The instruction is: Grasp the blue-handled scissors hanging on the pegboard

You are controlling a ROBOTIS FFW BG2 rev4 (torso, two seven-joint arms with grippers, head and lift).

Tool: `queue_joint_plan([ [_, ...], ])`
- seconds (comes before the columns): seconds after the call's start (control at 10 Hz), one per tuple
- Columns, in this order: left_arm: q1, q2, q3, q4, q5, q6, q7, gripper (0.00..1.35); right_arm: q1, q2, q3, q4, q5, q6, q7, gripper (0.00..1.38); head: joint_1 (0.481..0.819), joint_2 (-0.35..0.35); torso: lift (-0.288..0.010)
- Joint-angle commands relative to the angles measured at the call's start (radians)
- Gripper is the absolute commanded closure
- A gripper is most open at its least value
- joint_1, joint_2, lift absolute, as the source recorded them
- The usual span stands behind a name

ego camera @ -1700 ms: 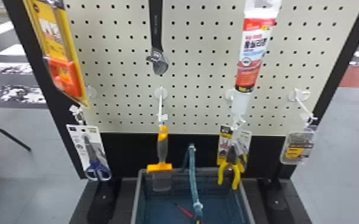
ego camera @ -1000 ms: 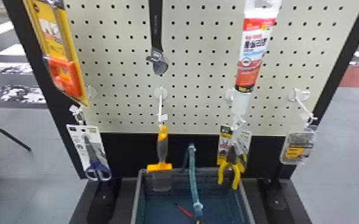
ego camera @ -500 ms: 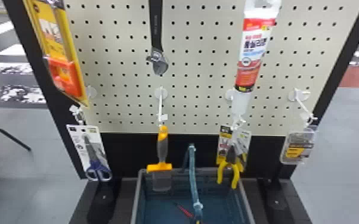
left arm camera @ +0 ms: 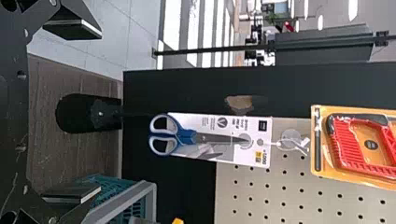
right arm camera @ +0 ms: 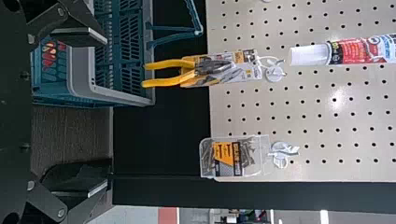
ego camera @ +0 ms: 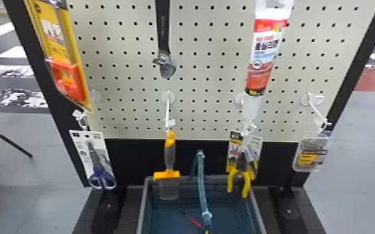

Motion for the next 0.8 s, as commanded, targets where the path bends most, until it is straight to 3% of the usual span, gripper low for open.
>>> queue_joint_plan([
  [0.0,-0.059,-0.006,0.025,0.002,-0.014,0.060,-0.059,0.15,0.000,0.000,0.000,0.003,0.000,0.000,0.000,0.22,0.549,0.000,-0.100],
  [0.7,-0.269,-0.002,0.126,0.002,-0.080,0.248,-0.321,0.15,-0.006,0.003,0.000,0.013,0.003,0.000,0.003,0.22,0.549,0.000,-0.100],
])
